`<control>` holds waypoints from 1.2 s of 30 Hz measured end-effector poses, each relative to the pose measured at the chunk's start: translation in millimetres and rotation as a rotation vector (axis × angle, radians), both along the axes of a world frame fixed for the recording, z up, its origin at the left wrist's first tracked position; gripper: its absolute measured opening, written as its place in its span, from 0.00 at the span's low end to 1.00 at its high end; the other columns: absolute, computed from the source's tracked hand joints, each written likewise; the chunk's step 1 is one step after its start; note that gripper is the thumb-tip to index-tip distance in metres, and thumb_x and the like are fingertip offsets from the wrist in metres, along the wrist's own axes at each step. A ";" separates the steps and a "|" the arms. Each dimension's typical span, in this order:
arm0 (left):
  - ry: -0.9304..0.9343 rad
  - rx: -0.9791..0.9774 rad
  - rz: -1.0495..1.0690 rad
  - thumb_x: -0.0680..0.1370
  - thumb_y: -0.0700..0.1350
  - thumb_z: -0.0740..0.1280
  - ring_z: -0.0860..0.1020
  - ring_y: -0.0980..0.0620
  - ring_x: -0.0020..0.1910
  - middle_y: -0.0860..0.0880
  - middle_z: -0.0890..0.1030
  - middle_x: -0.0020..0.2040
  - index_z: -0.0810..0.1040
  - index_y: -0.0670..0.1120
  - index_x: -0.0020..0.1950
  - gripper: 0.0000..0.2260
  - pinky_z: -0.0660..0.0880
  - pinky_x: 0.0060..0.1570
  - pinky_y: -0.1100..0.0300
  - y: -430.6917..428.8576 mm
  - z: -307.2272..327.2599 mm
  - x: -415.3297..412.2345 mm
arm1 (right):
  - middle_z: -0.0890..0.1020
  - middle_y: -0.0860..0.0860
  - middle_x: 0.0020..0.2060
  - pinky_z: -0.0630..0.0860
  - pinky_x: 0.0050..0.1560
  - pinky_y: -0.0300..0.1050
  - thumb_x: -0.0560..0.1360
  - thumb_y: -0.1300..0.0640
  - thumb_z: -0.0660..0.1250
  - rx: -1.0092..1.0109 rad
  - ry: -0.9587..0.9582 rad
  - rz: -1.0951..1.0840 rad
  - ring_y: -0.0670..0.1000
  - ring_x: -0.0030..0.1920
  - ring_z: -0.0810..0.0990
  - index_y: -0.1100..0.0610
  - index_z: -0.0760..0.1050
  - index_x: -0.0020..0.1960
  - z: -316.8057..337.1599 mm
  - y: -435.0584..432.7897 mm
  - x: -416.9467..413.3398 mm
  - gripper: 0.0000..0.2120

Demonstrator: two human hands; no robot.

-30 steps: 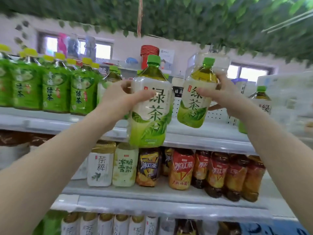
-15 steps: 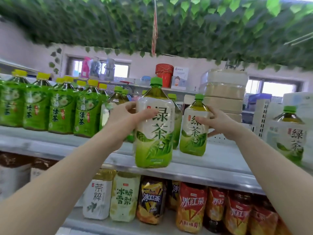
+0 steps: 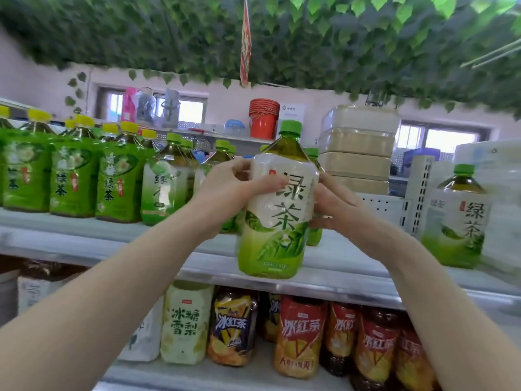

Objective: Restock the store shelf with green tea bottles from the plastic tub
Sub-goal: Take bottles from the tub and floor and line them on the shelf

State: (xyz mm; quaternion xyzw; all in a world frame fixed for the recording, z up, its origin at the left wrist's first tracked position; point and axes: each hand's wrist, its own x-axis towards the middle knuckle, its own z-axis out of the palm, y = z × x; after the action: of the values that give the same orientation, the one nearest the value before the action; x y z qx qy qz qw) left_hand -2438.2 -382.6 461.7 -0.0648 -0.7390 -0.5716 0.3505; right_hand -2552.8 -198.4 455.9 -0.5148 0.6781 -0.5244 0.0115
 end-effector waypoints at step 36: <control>-0.091 -1.262 0.720 0.61 0.62 0.79 0.43 0.37 0.78 0.43 0.36 0.79 0.36 0.54 0.79 0.63 0.57 0.73 0.44 30.3 -17.8 -160.5 | 0.41 0.47 0.78 0.59 0.75 0.62 0.60 0.42 0.81 0.388 0.824 -0.808 0.56 0.79 0.46 0.44 0.34 0.78 6.2 69.5 -88.1 0.66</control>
State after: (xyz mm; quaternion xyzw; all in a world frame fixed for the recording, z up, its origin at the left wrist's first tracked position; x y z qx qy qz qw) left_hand -2598.7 -352.3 443.9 0.0164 -0.9173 0.1122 0.3816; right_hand -2640.9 -129.0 462.1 -0.3661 0.8516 -0.1115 -0.3582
